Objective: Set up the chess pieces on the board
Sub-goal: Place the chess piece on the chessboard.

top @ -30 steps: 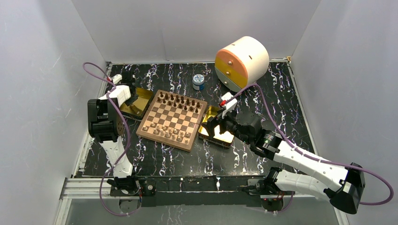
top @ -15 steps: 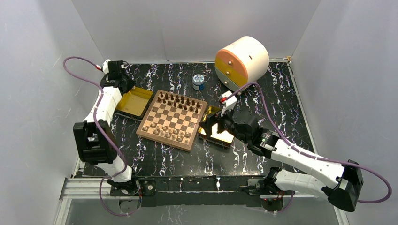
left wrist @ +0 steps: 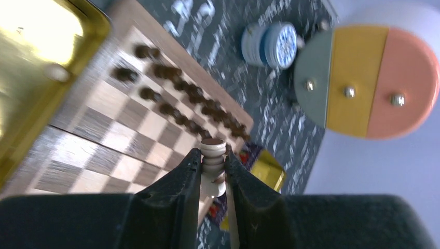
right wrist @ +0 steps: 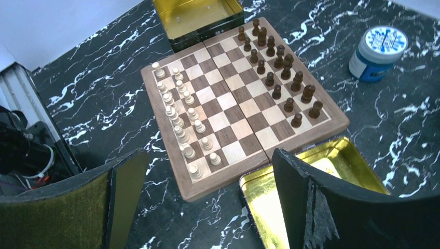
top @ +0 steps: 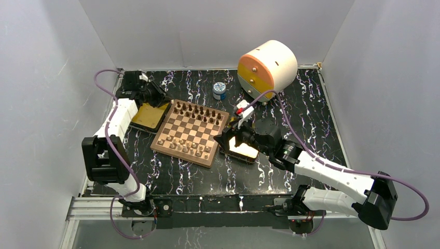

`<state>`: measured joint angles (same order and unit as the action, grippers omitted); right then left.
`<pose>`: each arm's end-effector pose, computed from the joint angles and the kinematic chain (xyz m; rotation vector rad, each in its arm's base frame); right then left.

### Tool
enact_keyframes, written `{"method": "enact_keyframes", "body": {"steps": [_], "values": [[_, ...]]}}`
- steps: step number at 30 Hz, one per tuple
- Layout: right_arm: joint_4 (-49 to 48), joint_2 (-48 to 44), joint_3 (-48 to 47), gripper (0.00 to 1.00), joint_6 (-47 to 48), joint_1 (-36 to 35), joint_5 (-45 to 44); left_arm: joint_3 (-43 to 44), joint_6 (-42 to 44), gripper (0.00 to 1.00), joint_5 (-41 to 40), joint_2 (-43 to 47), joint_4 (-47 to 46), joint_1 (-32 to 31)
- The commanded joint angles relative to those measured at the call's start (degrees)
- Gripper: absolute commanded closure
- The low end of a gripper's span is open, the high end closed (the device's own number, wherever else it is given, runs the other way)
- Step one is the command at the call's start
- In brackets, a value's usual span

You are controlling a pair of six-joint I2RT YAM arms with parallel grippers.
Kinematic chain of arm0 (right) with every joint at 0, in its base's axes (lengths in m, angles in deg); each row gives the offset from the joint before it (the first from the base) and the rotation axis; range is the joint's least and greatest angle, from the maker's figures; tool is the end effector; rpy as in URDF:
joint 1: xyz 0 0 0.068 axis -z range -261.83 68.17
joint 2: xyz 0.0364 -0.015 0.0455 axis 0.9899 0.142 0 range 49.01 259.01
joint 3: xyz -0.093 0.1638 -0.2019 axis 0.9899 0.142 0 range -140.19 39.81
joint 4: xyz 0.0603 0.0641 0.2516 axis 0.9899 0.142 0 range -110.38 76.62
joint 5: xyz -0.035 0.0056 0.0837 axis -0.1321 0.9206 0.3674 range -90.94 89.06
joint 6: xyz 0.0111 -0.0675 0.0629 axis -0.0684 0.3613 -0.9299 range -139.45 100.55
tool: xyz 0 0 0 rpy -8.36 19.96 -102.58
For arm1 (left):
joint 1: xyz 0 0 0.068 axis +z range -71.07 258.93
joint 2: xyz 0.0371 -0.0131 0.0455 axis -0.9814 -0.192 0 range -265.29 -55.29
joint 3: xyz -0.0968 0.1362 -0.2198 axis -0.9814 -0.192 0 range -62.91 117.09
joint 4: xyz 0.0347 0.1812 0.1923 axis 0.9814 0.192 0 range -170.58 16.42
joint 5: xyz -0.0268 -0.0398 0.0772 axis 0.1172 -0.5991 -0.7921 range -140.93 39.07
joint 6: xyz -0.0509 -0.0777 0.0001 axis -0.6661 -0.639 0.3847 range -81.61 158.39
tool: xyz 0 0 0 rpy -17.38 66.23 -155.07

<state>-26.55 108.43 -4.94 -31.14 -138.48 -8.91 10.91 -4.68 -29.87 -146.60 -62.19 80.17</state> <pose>0.1726 0.2413 0.3152 -0.5801 1.6810 0.7567 0.4066 -0.0213 0.2736 -0.6527 2.1716 -0.8036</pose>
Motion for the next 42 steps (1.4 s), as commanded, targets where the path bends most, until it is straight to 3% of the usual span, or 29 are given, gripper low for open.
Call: {"method": "enact_keyframes", "body": {"steps": [1, 10, 12, 17, 26, 33, 42], "values": [[-8.2, 0.5, -1.8, 0.01, 8.5, 0.0, 4.5, -1.3, 2.5, 0.89, 12.9, 2.4, 3.1, -4.1], [-14.2, 1.6, -0.4, 0.02, 23.5, 0.0, 9.8, -2.5, 9.2, 0.90, 23.4, 3.4, 8.9, -12.2], [-15.4, 1.5, 0.6, 0.08, 27.8, 0.0, 11.8, -2.9, 10.4, 0.90, 24.2, 4.1, 9.7, -13.5], [-15.3, 1.9, 1.5, 0.36, 38.6, 0.0, 16.8, -4.2, 11.3, 0.91, 28.6, 5.5, 9.9, -16.6], [-9.2, 2.6, 1.4, 0.31, 48.9, 0.1, 25.9, -6.9, 12.9, 0.91, 33.9, 8.7, 9.9, -19.8], [-6.6, 4.6, 0.2, 0.40, 52.3, 0.5, 23.7, -8.3, 12.8, 0.92, 34.8, 10.8, 9.9, -22.0], [-5.5, 7.2, -0.7, 0.41, 57.7, 0.7, 22.5, -8.3, 12.9, 0.92, 35.4, 11.9, 10.0, -24.4]]}}
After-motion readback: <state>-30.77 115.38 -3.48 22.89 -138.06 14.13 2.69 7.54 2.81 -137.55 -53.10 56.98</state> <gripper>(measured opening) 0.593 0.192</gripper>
